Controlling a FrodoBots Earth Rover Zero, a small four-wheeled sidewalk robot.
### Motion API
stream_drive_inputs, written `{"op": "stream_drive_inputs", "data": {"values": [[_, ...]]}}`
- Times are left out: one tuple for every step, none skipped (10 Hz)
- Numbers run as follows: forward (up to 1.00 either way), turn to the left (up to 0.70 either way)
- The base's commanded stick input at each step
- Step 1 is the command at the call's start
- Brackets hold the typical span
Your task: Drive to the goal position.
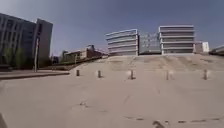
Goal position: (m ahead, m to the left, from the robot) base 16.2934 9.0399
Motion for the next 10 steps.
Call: {"op": "stream_drive_inputs", "data": {"values": [[0.7, 0.0], [0.7, 0.0], [0.7, 0.0], [0.7, 0.0], [0.7, 0.0], [0.7, 0.0], [0.7, 0.0], [0.7, 0.0], [0.7, 0.0], [0.7, 0.0]]}}
